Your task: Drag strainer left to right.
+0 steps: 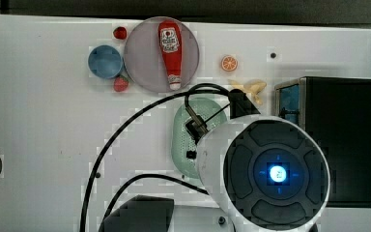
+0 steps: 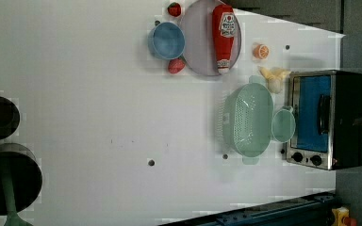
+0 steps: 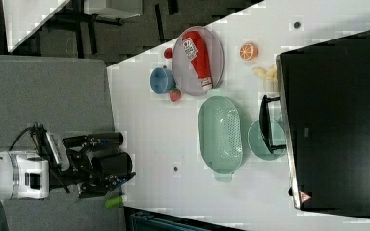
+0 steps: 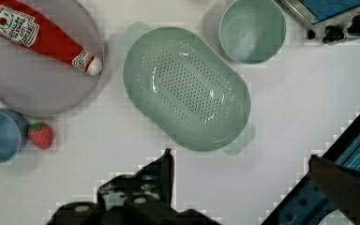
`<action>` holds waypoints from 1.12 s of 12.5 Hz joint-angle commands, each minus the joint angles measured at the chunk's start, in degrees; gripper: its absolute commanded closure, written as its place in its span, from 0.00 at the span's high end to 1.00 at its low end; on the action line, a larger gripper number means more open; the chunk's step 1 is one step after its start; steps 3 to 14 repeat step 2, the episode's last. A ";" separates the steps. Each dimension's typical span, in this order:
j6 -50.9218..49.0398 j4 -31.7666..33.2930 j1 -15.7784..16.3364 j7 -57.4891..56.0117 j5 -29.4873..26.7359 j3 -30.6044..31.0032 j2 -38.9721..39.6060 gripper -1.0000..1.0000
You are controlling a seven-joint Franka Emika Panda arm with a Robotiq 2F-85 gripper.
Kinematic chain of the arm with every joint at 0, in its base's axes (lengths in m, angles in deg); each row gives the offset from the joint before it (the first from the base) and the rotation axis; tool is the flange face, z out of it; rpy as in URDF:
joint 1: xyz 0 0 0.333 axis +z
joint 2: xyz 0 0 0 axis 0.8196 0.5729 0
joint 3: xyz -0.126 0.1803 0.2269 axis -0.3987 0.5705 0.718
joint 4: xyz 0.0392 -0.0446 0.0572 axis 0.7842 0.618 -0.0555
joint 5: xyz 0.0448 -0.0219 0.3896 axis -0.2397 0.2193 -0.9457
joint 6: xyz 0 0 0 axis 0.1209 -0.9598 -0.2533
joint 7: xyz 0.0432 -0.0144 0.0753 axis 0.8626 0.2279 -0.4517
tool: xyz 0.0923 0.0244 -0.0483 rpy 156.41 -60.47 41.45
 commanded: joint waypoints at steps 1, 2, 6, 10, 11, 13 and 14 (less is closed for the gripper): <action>-1.20 0.31 1.01 -3.75 0.26 0.48 -1.27 1.00; -1.19 0.32 1.01 -3.75 0.26 0.48 -1.25 1.00; -1.19 0.32 1.01 -3.75 0.26 0.48 -1.25 1.00; -1.19 0.32 1.01 -3.75 0.26 0.48 -1.25 1.00; -1.19 0.32 1.01 -3.75 0.26 0.48 -1.25 1.00; -1.19 0.32 1.01 -3.75 0.26 0.48 -1.25 1.00; -1.19 0.32 1.01 -3.75 0.26 0.48 -1.25 1.00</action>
